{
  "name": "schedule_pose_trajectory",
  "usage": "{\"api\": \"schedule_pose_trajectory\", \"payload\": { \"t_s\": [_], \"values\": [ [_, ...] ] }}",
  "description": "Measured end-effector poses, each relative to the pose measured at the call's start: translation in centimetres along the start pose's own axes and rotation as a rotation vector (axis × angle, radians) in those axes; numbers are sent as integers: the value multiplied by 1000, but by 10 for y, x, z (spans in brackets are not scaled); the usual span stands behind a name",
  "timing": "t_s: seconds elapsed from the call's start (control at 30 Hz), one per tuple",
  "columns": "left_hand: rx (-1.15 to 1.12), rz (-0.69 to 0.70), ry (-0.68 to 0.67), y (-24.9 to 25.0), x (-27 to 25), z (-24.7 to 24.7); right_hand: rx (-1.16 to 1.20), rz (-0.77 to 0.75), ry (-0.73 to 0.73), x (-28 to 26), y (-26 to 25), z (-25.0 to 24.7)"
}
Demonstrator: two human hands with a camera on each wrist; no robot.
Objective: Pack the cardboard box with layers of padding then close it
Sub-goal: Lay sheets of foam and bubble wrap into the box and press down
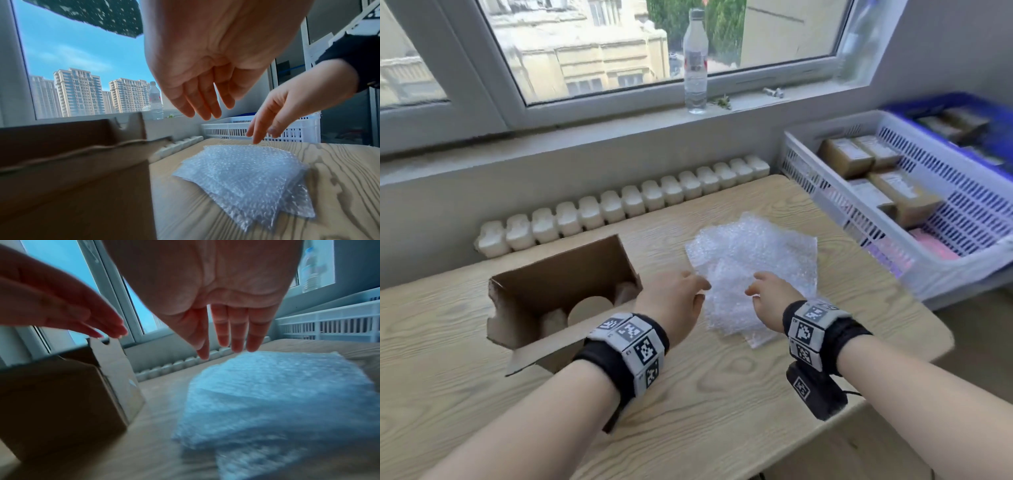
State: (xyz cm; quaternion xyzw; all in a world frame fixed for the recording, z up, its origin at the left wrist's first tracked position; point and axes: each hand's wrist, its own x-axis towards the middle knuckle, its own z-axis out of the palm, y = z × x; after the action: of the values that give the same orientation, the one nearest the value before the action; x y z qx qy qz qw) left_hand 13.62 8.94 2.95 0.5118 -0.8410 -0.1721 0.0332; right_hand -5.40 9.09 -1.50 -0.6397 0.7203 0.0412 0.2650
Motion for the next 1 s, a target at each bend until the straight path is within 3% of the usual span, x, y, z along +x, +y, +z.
{"api": "schedule_pose_trajectory", "payload": {
  "t_s": [0.17, 0.3, 0.4, 0.5, 0.67, 0.87, 1.0],
  "values": [
    [62, -23, -42, 24, 35, 19, -182, 16, -196, 30, 43, 18],
    [65, -80, -77, 35, 52, 25, -321, -40, -203, 49, 53, 24],
    [61, -141, -101, 39, 63, 29, -212, -38, -126, 56, 58, 14],
    [-15, -228, -107, 42, 73, 31, 2, -65, 75, 54, 63, -12],
    [-291, -362, 103, 42, 95, 21, 328, -248, 362, 33, 51, -86],
    [-602, -309, 332, 42, 120, -24, 553, -458, 349, 25, 34, -159],
    [-844, -345, 370, 38, 122, -47, 638, -440, 407, 38, 36, -179]
  ]
}}
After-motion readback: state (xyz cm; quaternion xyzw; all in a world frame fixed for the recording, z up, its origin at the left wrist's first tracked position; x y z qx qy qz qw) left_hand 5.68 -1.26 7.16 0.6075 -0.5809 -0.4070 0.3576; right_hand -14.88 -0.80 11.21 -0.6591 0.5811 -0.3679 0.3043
